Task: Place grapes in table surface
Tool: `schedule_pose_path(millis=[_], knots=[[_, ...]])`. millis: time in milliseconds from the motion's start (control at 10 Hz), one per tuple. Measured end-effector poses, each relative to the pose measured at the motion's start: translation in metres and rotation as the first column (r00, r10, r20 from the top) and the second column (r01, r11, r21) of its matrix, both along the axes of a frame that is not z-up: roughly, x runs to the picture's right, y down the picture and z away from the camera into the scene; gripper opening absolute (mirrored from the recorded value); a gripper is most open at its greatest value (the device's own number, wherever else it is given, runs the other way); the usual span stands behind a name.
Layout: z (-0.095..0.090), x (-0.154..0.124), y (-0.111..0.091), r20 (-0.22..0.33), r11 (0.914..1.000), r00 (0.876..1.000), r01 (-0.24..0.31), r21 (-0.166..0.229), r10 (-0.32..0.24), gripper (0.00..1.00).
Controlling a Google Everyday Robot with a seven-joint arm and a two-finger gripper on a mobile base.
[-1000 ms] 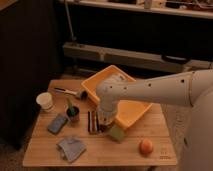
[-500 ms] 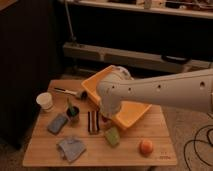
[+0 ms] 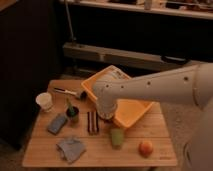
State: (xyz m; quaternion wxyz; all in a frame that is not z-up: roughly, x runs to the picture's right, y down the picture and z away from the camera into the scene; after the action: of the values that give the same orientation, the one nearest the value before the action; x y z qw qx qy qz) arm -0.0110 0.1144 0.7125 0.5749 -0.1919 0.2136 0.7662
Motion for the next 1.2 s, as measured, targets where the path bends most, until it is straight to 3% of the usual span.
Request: schedule_pose_path(millis=[300, 400, 700, 900, 1200], knots=[[-0.007, -0.030, -0.012, 0.045, 0.9986, 0.998, 0.045, 0.029, -0.046, 0.00], [-0.010, -0.031, -0.017, 0.070, 0.9990, 0.997, 0.027, 0.036, -0.030, 0.00], [-0.009, -0.007, -0.015, 0.124, 0.9976, 0.991, -0.063, 0.030, 0.058, 0.00], [-0.007, 0.023, -0.007, 0.138, 0.9908, 0.982, -0.134, 0.016, 0.130, 0.00], [-0.018, 0.034, -0.002, 0.213, 0.9876, 0.966, -0.155, 0.024, 0.146, 0.00]])
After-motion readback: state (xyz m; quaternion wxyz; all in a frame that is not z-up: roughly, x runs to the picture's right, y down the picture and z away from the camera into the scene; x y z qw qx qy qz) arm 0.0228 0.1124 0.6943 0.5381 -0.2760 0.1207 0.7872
